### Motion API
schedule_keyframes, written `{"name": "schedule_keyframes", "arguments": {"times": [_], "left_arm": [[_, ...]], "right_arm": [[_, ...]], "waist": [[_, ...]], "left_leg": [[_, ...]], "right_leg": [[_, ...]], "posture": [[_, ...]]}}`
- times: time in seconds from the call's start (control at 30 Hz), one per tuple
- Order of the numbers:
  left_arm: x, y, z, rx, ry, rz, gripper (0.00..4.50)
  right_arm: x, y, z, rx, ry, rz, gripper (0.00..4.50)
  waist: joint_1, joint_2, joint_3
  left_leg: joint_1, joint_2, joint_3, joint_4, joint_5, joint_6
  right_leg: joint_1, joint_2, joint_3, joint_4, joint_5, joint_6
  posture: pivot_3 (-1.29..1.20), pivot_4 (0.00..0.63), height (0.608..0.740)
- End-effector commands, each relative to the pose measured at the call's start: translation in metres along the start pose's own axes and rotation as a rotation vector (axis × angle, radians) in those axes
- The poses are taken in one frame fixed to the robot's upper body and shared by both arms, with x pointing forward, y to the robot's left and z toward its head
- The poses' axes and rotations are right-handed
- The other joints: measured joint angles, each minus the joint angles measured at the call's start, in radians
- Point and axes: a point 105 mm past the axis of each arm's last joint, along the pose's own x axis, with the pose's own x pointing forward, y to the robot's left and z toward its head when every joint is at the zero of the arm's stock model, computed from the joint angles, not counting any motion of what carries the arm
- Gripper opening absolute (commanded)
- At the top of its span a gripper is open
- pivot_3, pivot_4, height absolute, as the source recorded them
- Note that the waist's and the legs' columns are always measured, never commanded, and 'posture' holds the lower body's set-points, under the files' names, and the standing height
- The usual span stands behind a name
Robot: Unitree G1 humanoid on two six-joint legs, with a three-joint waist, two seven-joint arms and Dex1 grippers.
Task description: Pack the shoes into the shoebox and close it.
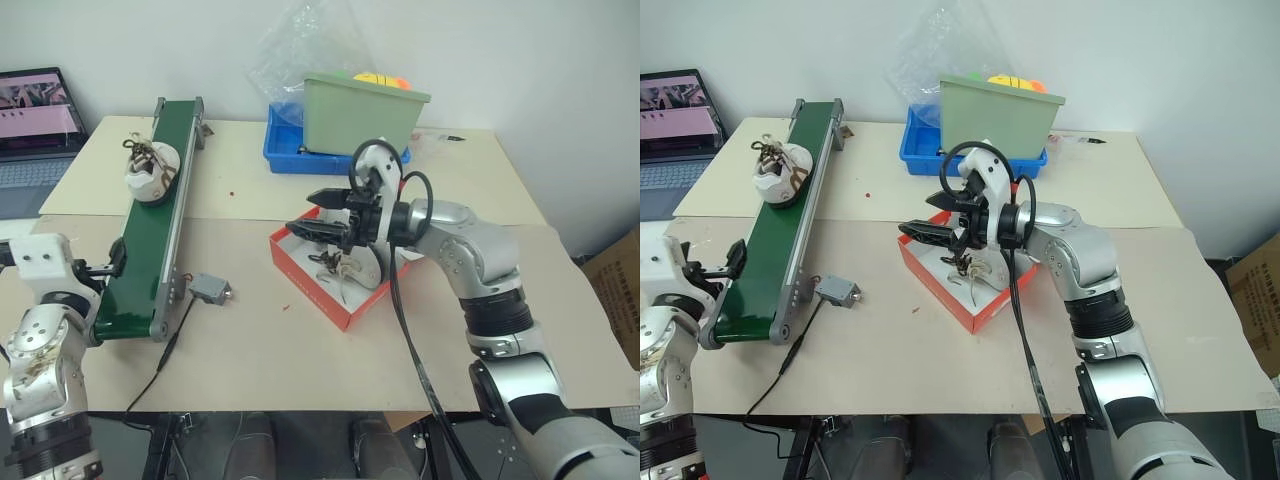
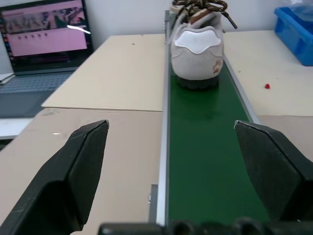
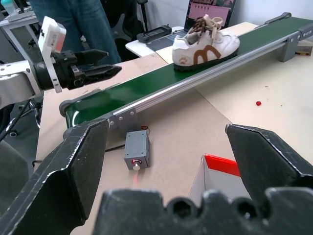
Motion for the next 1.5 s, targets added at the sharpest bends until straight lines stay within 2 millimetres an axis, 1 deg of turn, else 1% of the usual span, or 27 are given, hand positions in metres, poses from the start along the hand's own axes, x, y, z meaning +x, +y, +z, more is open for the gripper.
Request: {"name": "schedule_keyframes", "arguments": {"times": [0.03, 0.3, 0.57, 0.63, 0.73, 0.77, 0.83, 0.9, 0.93, 0.97, 1.0, 1.13, 1.17, 1.2, 1.23, 1.27, 1.33, 1.37, 1.4, 1.43, 1.47, 1.5], "left_arm": [[0.004, -0.005, 0.014, 0.007, -0.065, -0.022, 4.41], [0.012, -0.01, 0.01, -0.007, -0.061, -0.041, 4.41], [0.016, -0.015, 0.003, -0.073, -0.041, -0.054, 4.41], [0.017, -0.019, -0.007, -0.104, 0.015, -0.069, 4.41], [0.015, -0.03, -0.017, -0.159, 0.062, -0.119, 3.66], [0.014, -0.033, -0.018, -0.181, 0.069, -0.128, 3.22], [0.014, -0.037, -0.018, -0.211, 0.075, -0.14, 2.63], [0.015, -0.041, -0.014, -0.242, 0.07, -0.149, 1.93], [0.016, -0.043, -0.011, -0.244, 0.067, -0.158, 1.68], [0.017, -0.046, -0.003, -0.237, 0.047, -0.171, 1.45], [0.018, -0.05, 0.007, -0.236, 0.018, -0.178, 1.45], [0.021, -0.068, 0.057, -0.203, -0.134, -0.234, 1.45], [0.021, -0.077, 0.074, -0.201, -0.188, -0.255, 1.45], [0.02, -0.084, 0.086, -0.202, -0.225, -0.269, 1.45], [0.017, -0.1, 0.1, -0.194, -0.265, -0.314, 1.45], [0.013, -0.116, 0.109, -0.172, -0.293, -0.361, 1.45], [0.005, -0.144, 0.118, -0.148, -0.312, -0.439, 1.45], [0.002, -0.154, 0.121, -0.146, -0.312, -0.468, 1.45], [-0.005, -0.172, 0.126, -0.174, -0.319, -0.53, 1.45], [-0.01, -0.183, 0.129, -0.194, -0.325, -0.573, 1.45], [-0.016, -0.196, 0.134, -0.201, -0.335, -0.621, 1.45], [-0.022, -0.208, 0.137, -0.199, -0.343, -0.668, 1.45]], "right_arm": [[-0.003, 0.007, 0.012, -0.036, -0.033, 0.01, 4.5], [-0.006, 0.008, 0.01, -0.033, -0.022, -0.003, 4.5], [-0.01, 0.006, 0.01, -0.043, -0.015, -0.018, 4.5], [-0.01, 0.005, 0.011, -0.05, -0.013, -0.025, 4.5], [-0.011, 0.004, 0.012, -0.059, -0.01, -0.034, 4.5], [-0.012, 0.003, 0.013, -0.064, -0.009, -0.038, 4.5], [-0.013, 0.001, 0.014, -0.069, -0.008, -0.046, 4.5], [-0.013, 0.001, 0.014, -0.072, -0.006, -0.05, 4.5], [-0.013, 0.001, 0.014, -0.072, -0.006, -0.051, 4.5], [-0.014, 0.001, 0.014, -0.073, -0.005, -0.051, 4.5], [-0.014, 0.0, 0.014, -0.073, -0.004, -0.052, 4.5], [-0.014, 0.0, 0.015, -0.059, -0.013, -0.052, 4.5], [-0.014, -0.001, 0.017, -0.016, -0.035, -0.051, 4.5], [-0.015, -0.001, 0.019, 0.015, -0.05, -0.049, 4.5], [-0.015, -0.004, 0.022, 0.066, -0.077, -0.054, 4.5], [-0.015, -0.007, 0.025, 0.106, -0.099, -0.061, 4.5], [-0.015, -0.011, 0.028, 0.142, -0.121, -0.077, 4.5], [-0.015, -0.013, 0.028, 0.145, -0.125, -0.088, 4.5], [-0.013, -0.016, 0.031, 0.156, -0.142, -0.101, 4.5], [-0.012, -0.017, 0.032, 0.164, -0.153, -0.11, 4.5], [-0.011, -0.019, 0.036, 0.182, -0.181, -0.116, 4.5], [-0.012, -0.023, 0.045, 0.218, -0.229, -0.128, 4.5]], "waist": [[0.0, 0.0, 0.0], [0.0, 0.0, 0.0], [-0.001, 0.0, 0.0], [0.0, 0.0, 0.0], [-0.001, 0.0, 0.0], [0.002, 0.0, 0.0], [0.007, 0.001, 0.0], [0.013, 0.001, 0.0], [0.016, 0.001, 0.0], [0.02, 0.001, 0.0], [0.025, 0.001, 0.0], [0.031, -0.001, 0.0], [0.029, -0.001, 0.0], [0.028, -0.001, 0.0], [0.026, -0.001, 0.0], [0.026, -0.001, 0.0], [0.025, -0.001, 0.0], [0.024, -0.001, 0.0], [0.024, -0.001, 0.0], [0.021, -0.001, 0.0], [0.019, -0.001, 0.0], [0.016, -0.001, 0.0]], "left_leg": [[0.0, 0.0, 0.0, 0.0, 0.0, 0.0], [0.0, 0.0, 0.0, 0.0, 0.0, 0.0], [0.0, 0.0, 0.0, 0.0, 0.0, 0.0], [0.0, 0.0, 0.0, 0.0, 0.0, 0.0], [0.0, 0.0, 0.0, 0.0, 0.0, 0.0], [0.0, 0.0, 0.0, 0.0, 0.0, 0.0], [0.001, 0.0, 0.0, 0.0, 0.0, 0.0], [0.001, 0.0, 0.0, 0.001, 0.0, 0.0], [0.001, 0.0, 0.0, 0.001, 0.0, 0.0], [0.001, 0.0, 0.0, 0.001, 0.0, 0.0], [0.001, 0.0, 0.0, 0.001, 0.0, 0.0], [0.0, 0.0, 0.0, 0.001, 0.0, 0.0], [0.0, 0.0, 0.0, 0.001, 0.0, 0.0], [0.0, 0.0, 0.0, 0.001, 0.0, 0.0], [0.0, 0.0, 0.0, 0.001, 0.0, 0.0], [0.0, 0.0, 0.0, 0.001, 0.0, 0.0], [0.0, 0.0, 0.0, 0.001, 0.0, 0.0], [0.0, 0.0, 0.0, 0.001, 0.0, 0.0], [0.0, 0.0, 0.0, 0.001, 0.0, 0.0], [0.0, 0.0, 0.0, 0.001, 0.0, 0.0], [0.0, 0.0, 0.0, 0.001, 0.0, 0.0], [0.0, 0.0, 0.0, 0.001, 0.0, 0.0]], "right_leg": [[0.0, 0.0, 0.0, 0.0, 0.0, 0.0], [0.0, 0.0, 0.0, 0.0, 0.0, 0.0], [0.0, 0.0, 0.0, 0.0, 0.0, 0.0], [0.0, 0.0, 0.0, 0.0, 0.0, 0.0], [0.0, 0.0, 0.0, 0.0, 0.0, 0.0], [0.0, 0.0, 0.0, 0.001, 0.0, 0.0], [0.001, 0.0, 0.0, 0.001, 0.0, 0.0], [0.001, 0.0, 0.0, 0.001, 0.0, 0.0], [0.002, 0.0, 0.0, 0.001, 0.0, 0.0], [0.002, 0.0, -0.001, 0.001, 0.0, 0.0], [0.002, 0.0, -0.001, 0.001, 0.0, 0.0], [0.001, 0.0, -0.001, 0.0, 0.0, 0.0], [0.001, 0.0, -0.001, 0.0, 0.0, 0.0], [0.001, 0.0, -0.001, 0.0, 0.0, 0.0], [0.001, 0.0, -0.001, 0.0, 0.0, 0.0], [0.001, 0.0, -0.001, 0.0, 0.0, 0.0], [0.001, 0.0, -0.001, 0.0, 0.0, 0.0], [0.002, 0.0, 0.0, 0.0, 0.0, 0.0], [0.002, 0.0, 0.0, 0.0, 0.0, 0.0], [0.002, 0.0, 0.0, 0.0, 0.0, 0.0], [0.001, 0.0, 0.0, 0.001, 0.0, 0.0], [0.001, 0.0, 0.0, 0.001, 0.0, 0.0]], "posture": [[0.0, 0.15, 0.74], [0.0, 0.15, 0.74], [0.0, 0.15, 0.74], [0.0, 0.15, 0.74], [0.0, 0.15, 0.74], [0.0, 0.15, 0.74], [0.0, 0.15, 0.74], [0.0, 0.15, 0.74], [0.0, 0.15, 0.74], [0.0, 0.15, 0.74], [0.0, 0.15, 0.74], [0.0, 0.15, 0.74], [0.0, 0.15, 0.74], [0.0, 0.15, 0.74], [0.0, 0.15, 0.74], [0.0, 0.15, 0.74], [0.0, 0.15, 0.74], [0.0, 0.15, 0.74], [0.0, 0.15, 0.74], [0.0, 0.15, 0.74], [0.0, 0.15, 0.74], [0.0, 0.15, 0.74]]}}
